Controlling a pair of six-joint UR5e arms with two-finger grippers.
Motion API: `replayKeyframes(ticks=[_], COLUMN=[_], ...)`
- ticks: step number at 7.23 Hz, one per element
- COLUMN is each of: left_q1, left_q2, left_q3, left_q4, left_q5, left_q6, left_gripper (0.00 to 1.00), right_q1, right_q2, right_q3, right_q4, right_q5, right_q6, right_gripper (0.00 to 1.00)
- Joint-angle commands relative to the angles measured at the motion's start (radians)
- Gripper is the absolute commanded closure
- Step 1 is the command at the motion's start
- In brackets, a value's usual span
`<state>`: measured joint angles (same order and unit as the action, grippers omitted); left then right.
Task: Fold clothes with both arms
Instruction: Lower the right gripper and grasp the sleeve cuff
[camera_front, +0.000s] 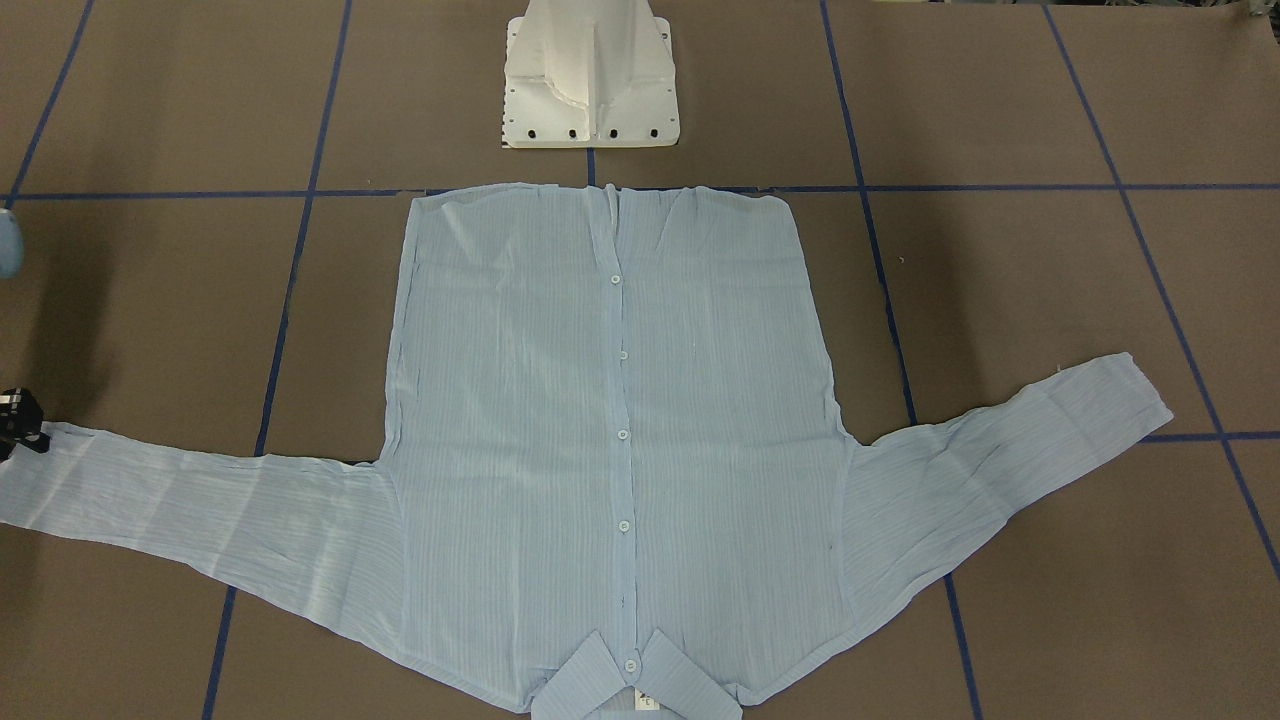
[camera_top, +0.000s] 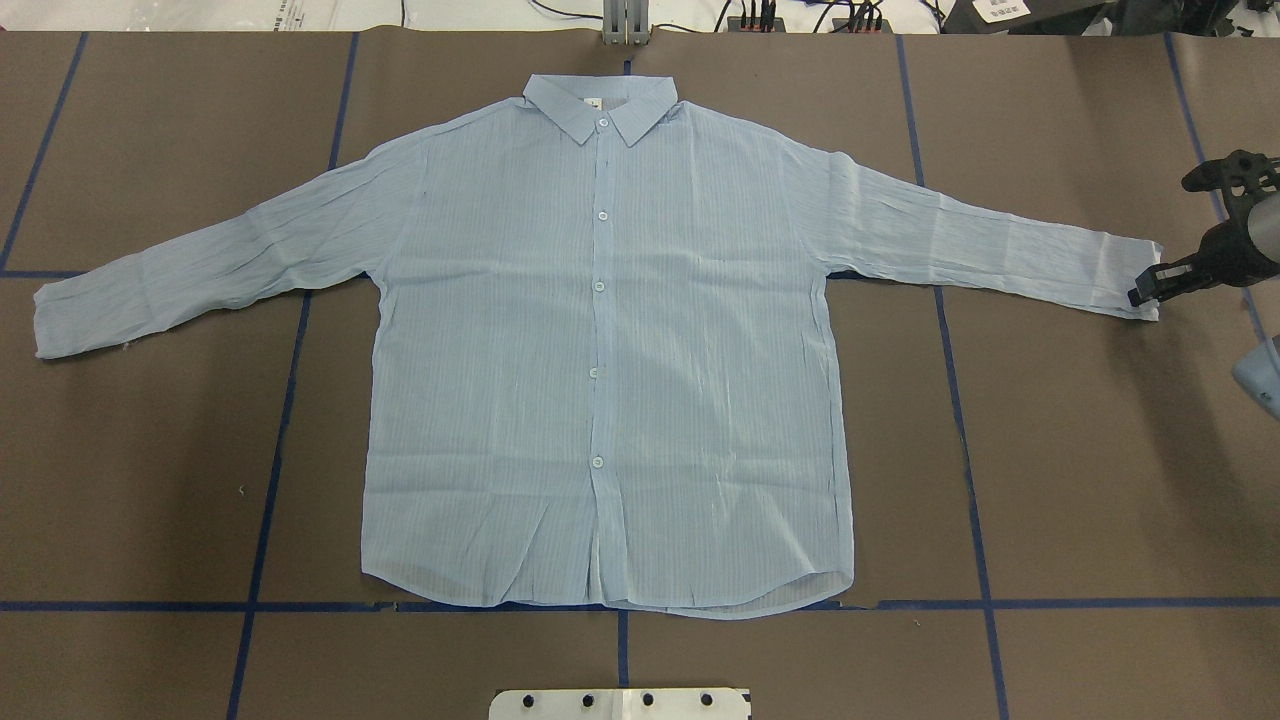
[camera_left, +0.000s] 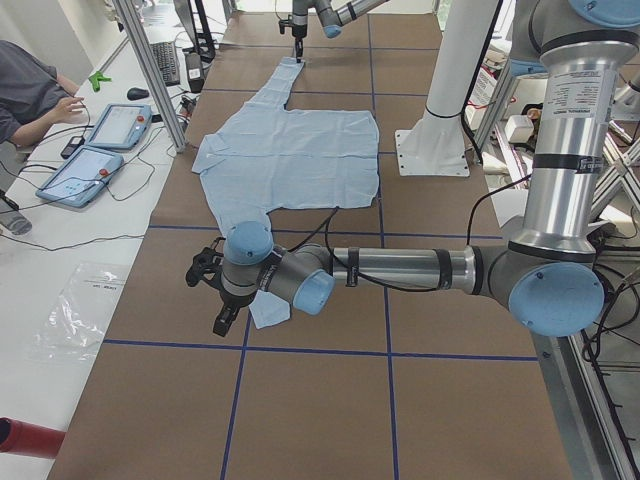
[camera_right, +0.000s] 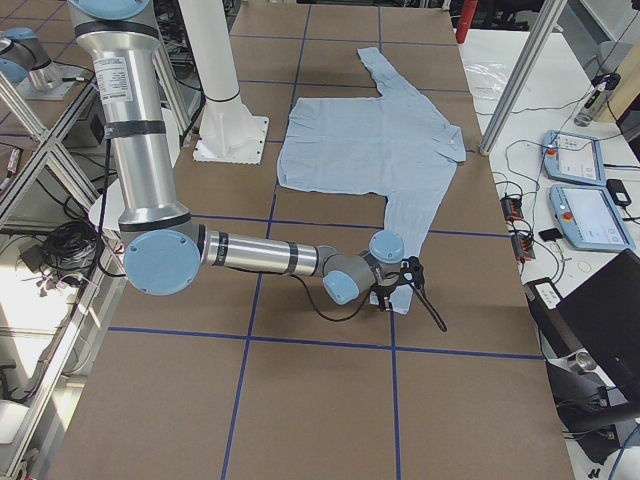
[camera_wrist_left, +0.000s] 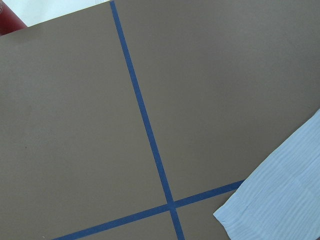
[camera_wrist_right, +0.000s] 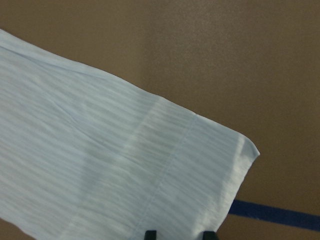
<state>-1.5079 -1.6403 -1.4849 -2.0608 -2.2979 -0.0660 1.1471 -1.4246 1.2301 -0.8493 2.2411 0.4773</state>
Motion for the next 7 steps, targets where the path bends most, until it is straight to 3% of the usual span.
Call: replayKeyframes(ticks=[1, 5, 7], left_q1=[0.0, 0.0, 0.0], left_q2=[-0.001, -0.003, -0.003], left_q3=[0.0, 0.002, 0.008], left_q4=[0.001, 0.001, 0.001], left_q5=[0.0, 0.002, 0.002], left_q6=[0.0, 0.002, 0.002], left_gripper=[0.0, 0.0, 0.0], right_q1=[-0.004, 0.005, 0.005], right_q2=[0.003, 0.016, 0.181], right_q3=[0.006, 0.187, 0.207], right_q4=[0.001, 0.001, -0.051], right_q5=[-0.001, 0.052, 0.153], right_q6=[0.0, 0.015, 0.085], right_gripper=[1.0, 1.0, 1.0])
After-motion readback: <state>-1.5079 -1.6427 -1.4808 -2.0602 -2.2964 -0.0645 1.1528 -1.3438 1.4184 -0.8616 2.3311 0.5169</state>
